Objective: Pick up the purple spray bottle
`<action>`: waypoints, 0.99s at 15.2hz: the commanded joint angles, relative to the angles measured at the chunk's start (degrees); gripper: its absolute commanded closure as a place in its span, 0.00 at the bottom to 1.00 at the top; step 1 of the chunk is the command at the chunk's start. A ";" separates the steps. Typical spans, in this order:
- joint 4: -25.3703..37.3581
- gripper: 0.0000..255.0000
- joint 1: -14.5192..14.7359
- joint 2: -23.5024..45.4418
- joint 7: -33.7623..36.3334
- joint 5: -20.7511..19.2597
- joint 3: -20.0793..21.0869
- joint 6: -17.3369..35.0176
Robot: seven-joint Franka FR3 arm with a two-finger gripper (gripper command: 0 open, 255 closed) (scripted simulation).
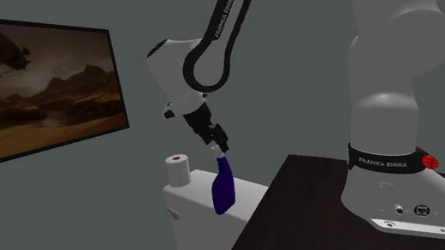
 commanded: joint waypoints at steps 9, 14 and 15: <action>3.63 0.00 1.88 17.27 2.04 -16.40 -1.51 8.72; 5.09 0.00 2.27 21.29 4.59 -18.39 -2.24 10.72; 5.08 0.00 2.27 21.29 4.59 -18.39 -2.24 10.72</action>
